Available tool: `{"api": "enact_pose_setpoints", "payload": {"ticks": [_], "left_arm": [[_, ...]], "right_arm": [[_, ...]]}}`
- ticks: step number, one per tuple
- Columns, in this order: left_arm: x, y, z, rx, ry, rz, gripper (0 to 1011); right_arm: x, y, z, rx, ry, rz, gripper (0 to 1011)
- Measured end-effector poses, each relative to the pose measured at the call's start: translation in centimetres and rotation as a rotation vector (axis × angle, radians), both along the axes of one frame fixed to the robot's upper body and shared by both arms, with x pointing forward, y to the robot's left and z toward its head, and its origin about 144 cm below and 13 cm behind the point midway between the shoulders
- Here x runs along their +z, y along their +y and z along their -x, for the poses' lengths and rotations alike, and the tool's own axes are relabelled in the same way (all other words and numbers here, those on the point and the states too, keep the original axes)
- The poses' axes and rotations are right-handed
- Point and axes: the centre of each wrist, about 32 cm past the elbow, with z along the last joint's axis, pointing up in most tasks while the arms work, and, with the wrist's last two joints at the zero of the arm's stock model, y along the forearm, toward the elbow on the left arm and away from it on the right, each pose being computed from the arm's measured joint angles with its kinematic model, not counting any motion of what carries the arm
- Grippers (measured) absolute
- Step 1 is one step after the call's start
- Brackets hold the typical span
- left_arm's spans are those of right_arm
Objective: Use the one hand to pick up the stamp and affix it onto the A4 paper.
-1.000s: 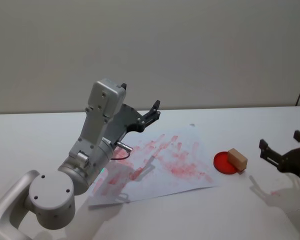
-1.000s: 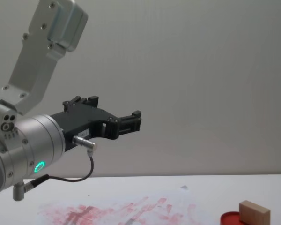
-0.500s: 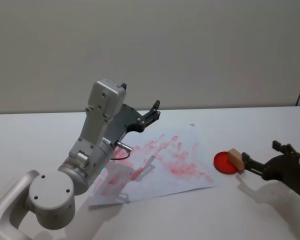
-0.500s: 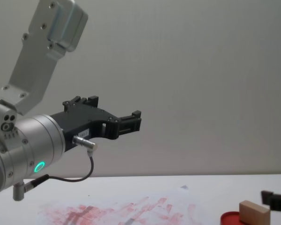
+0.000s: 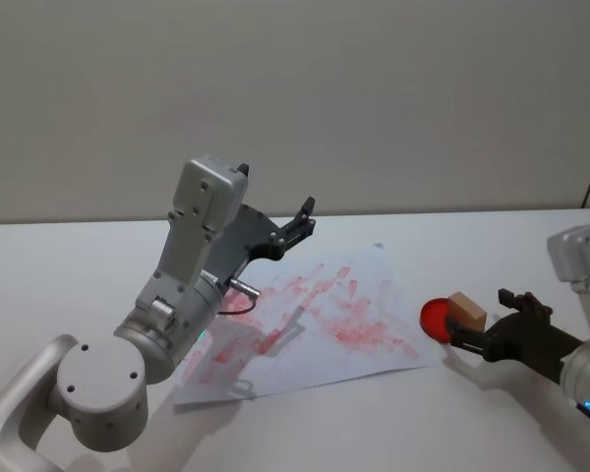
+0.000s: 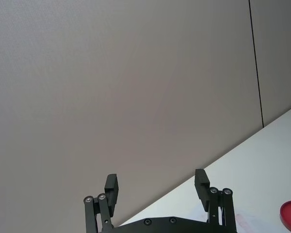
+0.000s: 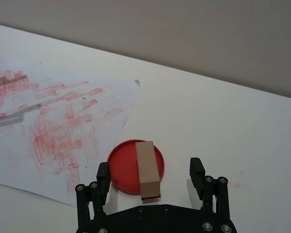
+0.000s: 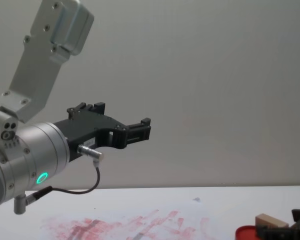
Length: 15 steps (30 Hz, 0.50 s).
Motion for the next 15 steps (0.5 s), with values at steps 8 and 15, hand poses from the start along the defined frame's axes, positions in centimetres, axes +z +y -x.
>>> {"api": "enact_pose_setpoints", "payload": {"ticks": [8, 15], "left_arm": [[0.0, 0.0, 0.0, 0.000, 0.000, 0.000, 1001], [0.0, 0.0, 0.0, 0.000, 0.000, 0.000, 1001]], "right_arm": [[-0.3, 0.6, -1.1, 0.014, 0.017, 0.019, 1001], [-0.5, 1.0, -1.7, 0.022, 0.027, 0.029, 855]]}}
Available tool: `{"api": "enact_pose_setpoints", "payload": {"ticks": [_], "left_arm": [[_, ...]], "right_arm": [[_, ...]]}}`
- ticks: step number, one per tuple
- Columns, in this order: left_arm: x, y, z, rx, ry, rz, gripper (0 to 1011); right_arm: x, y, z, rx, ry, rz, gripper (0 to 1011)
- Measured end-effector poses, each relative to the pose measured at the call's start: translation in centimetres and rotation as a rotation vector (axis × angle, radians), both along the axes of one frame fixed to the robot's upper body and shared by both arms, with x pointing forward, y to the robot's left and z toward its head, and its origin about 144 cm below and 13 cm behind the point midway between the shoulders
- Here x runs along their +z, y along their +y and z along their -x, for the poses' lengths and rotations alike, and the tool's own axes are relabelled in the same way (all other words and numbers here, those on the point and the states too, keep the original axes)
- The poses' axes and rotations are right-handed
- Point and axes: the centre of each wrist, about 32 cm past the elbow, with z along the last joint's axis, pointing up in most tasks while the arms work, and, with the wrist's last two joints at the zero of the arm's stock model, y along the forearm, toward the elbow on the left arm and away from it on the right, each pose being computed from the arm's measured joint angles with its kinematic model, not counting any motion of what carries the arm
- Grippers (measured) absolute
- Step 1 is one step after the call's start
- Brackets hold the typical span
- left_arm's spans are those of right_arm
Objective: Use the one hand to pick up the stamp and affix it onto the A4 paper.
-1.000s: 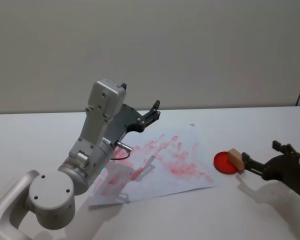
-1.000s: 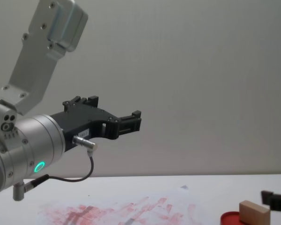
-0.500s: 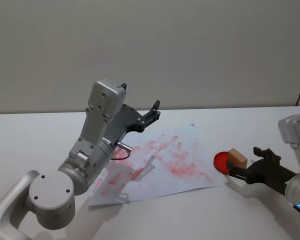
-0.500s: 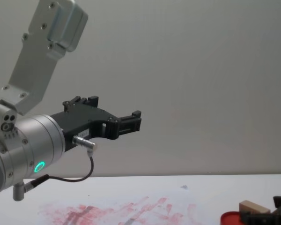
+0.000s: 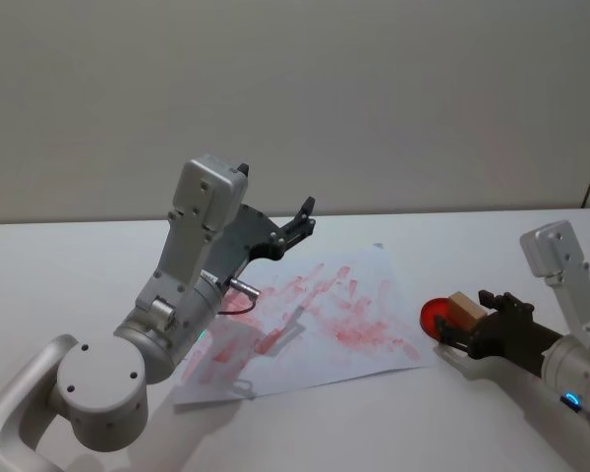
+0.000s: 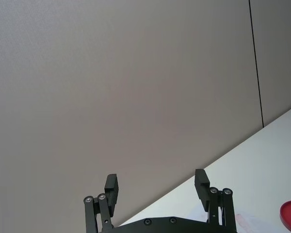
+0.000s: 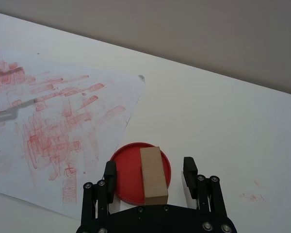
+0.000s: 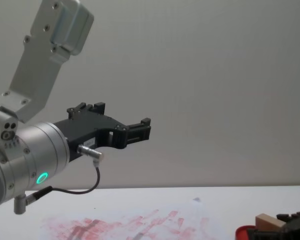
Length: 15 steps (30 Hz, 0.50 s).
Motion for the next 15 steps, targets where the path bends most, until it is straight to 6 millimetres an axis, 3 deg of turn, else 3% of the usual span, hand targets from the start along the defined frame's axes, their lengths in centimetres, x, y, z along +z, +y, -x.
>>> {"api": "enact_pose_setpoints", "payload": {"ticks": [15], "left_arm": [[0.00, 0.00, 0.00, 0.000, 0.000, 0.000, 1001]], "right_arm": [[-0.12, 0.32, -0.52, 0.007, 0.007, 0.009, 407]]}}
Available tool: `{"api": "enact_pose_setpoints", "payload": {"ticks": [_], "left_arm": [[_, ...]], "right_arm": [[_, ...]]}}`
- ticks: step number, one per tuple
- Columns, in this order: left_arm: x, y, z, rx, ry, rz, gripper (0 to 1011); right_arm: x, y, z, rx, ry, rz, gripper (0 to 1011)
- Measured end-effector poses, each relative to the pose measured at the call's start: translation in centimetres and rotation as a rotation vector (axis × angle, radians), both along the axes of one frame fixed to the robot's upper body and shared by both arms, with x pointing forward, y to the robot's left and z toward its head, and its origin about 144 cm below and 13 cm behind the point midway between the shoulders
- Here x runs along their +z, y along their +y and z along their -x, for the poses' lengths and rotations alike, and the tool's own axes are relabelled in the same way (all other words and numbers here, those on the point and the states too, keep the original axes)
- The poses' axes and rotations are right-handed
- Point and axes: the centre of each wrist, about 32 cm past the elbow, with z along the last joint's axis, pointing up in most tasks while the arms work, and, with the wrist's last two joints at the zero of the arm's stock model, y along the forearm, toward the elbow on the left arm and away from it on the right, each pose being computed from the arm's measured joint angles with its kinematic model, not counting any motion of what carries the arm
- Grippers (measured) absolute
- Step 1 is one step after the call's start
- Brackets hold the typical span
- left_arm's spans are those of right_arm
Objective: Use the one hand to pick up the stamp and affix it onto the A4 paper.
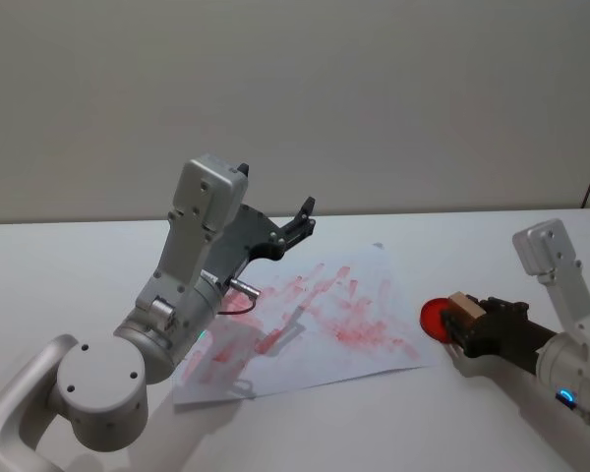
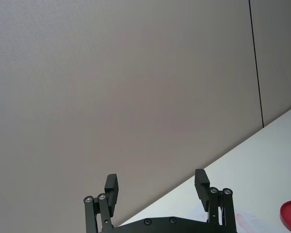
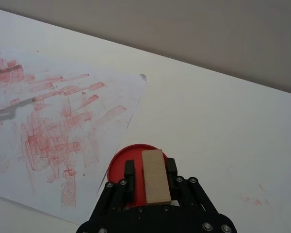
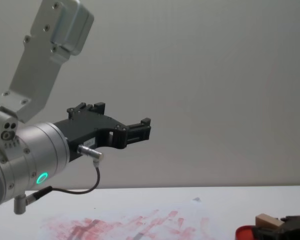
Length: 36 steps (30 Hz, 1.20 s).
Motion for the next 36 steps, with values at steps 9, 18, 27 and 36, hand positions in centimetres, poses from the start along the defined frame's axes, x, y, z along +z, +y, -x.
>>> {"api": "enact_pose_setpoints", "payload": {"ticks": [9, 18, 27, 36], "left_arm": [[0.0, 0.0, 0.0, 0.000, 0.000, 0.000, 1001], [0.0, 0.0, 0.0, 0.000, 0.000, 0.000, 1001], [0.0, 0.0, 0.0, 0.000, 0.000, 0.000, 1001], [0.0, 0.0, 0.0, 0.000, 0.000, 0.000, 1001]], "right_arm": [[0.0, 0.1, -0.1, 0.001, 0.001, 0.002, 219], [0.0, 0.1, -0.2, 0.004, -0.004, 0.003, 219], [1.4, 0.7, -0.6, 0.035, -0.078, -0.016, 219], [3.0, 1.9, -1.5, 0.112, -0.146, -0.057, 219]]}}
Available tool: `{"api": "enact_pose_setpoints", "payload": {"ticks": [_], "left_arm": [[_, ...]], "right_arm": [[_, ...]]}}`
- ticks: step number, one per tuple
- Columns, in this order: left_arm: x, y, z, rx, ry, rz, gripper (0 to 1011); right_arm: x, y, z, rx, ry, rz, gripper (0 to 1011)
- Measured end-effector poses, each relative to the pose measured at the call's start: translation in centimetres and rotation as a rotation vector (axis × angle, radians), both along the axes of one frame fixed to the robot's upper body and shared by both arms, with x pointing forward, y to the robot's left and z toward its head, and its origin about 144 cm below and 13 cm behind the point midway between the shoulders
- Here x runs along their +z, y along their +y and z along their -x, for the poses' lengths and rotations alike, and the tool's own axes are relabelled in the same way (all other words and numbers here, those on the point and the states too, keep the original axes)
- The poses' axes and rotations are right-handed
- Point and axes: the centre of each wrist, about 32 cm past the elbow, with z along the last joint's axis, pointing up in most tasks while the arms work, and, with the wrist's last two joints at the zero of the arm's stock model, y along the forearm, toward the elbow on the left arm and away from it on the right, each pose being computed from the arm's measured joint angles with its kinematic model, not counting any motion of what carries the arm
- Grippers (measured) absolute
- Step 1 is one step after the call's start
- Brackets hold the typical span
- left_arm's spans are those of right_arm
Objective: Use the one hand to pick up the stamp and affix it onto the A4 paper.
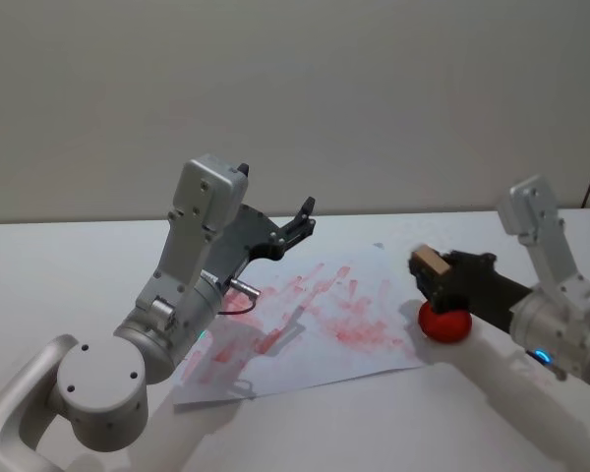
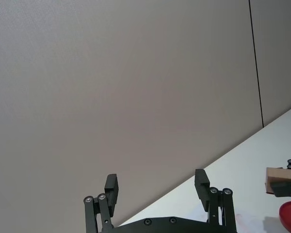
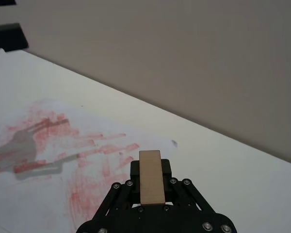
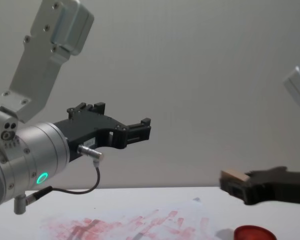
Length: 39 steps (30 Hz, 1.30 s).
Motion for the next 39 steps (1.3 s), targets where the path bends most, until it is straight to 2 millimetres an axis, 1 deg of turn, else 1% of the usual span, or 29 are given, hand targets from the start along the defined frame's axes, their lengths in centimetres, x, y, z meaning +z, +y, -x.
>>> {"api": "enact_pose_setpoints", "payload": {"ticks": [6, 14, 25, 39], "left_arm": [[0.0, 0.0, 0.0, 0.000, 0.000, 0.000, 1001], [0.0, 0.0, 0.0, 0.000, 0.000, 0.000, 1001], [0.0, 0.0, 0.0, 0.000, 0.000, 0.000, 1001], [0.0, 0.0, 0.0, 0.000, 0.000, 0.000, 1001]], "right_arm": [[0.6, 1.5, -1.1, 0.078, -0.003, -0.034, 219], [0.5, 2.8, -2.1, 0.137, 0.055, -0.052, 219], [-0.7, 4.2, -3.3, 0.186, 0.176, -0.009, 219], [-2.0, 5.2, -4.2, 0.217, 0.251, 0.053, 219]]}}
